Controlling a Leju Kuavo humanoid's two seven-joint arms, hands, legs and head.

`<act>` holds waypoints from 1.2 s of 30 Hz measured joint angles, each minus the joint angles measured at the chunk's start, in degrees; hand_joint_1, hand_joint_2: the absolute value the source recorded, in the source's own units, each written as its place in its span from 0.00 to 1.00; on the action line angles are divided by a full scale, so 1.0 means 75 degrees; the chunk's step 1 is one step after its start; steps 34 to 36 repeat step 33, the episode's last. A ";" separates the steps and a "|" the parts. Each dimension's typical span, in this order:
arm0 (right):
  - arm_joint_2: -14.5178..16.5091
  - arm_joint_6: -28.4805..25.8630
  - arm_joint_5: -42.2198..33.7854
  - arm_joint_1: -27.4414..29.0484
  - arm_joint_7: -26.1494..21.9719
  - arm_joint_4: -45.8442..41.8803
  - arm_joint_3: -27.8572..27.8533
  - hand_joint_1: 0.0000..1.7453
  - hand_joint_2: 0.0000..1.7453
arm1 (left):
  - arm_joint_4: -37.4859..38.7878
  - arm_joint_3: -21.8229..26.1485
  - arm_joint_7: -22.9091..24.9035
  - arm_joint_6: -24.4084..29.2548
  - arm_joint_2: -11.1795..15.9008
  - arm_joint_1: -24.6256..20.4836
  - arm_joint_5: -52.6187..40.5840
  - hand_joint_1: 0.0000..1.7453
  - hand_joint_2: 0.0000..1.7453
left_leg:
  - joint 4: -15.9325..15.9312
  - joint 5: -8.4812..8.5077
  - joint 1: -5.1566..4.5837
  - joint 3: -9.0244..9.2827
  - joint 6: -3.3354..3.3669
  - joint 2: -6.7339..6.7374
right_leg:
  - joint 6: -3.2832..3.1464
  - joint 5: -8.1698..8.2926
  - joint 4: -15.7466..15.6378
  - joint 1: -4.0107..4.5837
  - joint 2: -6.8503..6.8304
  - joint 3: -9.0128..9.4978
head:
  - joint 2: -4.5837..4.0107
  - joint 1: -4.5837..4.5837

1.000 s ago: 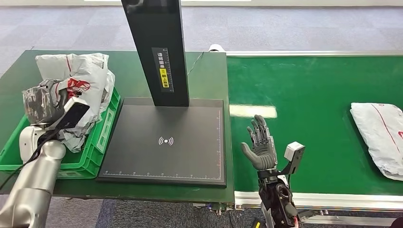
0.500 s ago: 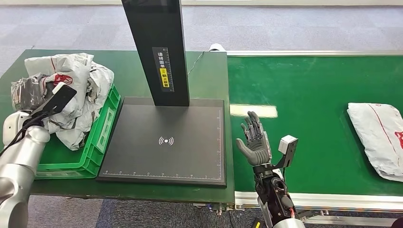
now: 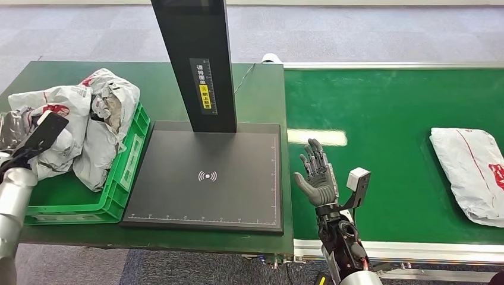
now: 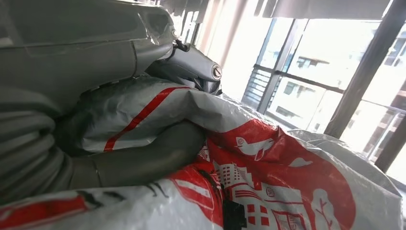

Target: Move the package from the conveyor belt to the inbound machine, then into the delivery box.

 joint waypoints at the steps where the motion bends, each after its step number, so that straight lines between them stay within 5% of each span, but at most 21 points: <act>1: 0.0001 -0.0003 0.0004 0.0008 -0.0001 0.0000 0.0000 0.00 1.00 | 0.0009 0.0059 -0.0055 -0.0015 0.0010 0.0085 0.0028 0.83 1.00 | 0.0000 0.0000 0.0000 -0.0001 0.0000 0.0000 | 0.0000 0.0000 0.0000 0.0000 0.0000 0.0000 | 0.0000 0.0000; 6: 0.0007 -0.0027 0.0028 0.0102 0.0021 -0.0003 -0.0002 0.00 1.00 | 0.0004 0.0249 -0.0325 -0.0059 -0.0043 0.0588 0.0034 0.81 1.00 | 0.0001 -0.0001 -0.0002 -0.0001 0.0000 -0.0001 | 0.0000 -0.0001 -0.0001 -0.0002 0.0000 0.0000 | 0.0000 0.0001; 10: 0.0009 -0.0029 0.0081 0.0130 0.0035 -0.0009 -0.0006 0.00 1.00 | -0.0132 0.0345 -0.0344 -0.0108 -0.0173 0.1005 -0.0116 0.27 1.00 | 0.0001 -0.0001 -0.0002 -0.0001 0.0000 -0.0001 | 0.0000 -0.0001 -0.0002 -0.0002 0.0000 0.0000 | 0.0000 0.0001; 26: 0.0012 -0.0042 0.0106 0.0209 0.0047 -0.0064 -0.0023 0.00 1.00 | -0.0402 0.0541 -0.0468 -0.0109 -0.0369 0.1458 -0.0138 0.27 1.00 | 0.0000 -0.0001 -0.0001 0.0001 0.0000 -0.0005 | 0.0000 -0.0001 -0.0002 -0.0001 -0.0003 0.0004 | 0.0000 0.0001; 30: 0.0012 -0.0042 0.0106 0.0219 0.0047 -0.0069 -0.0023 0.00 1.00 | -0.0413 0.0545 -0.0472 -0.0109 -0.0373 0.1464 -0.0136 0.00 1.00 | 0.0000 -0.0001 -0.0001 0.0001 0.0000 -0.0005 | 0.0000 -0.0001 -0.0002 -0.0001 -0.0003 0.0003 | 0.0000 0.0001; 36: 0.0012 -0.0052 0.0105 0.0227 0.0049 -0.0083 -0.0024 0.00 1.00 | -0.0447 0.0558 -0.0540 -0.0078 -0.0387 0.1491 -0.0079 0.00 1.00 | 0.0000 -0.0001 -0.0001 0.0001 0.0000 -0.0005 | 0.0000 -0.0001 -0.0002 -0.0001 -0.0003 0.0003 | 0.0000 0.0001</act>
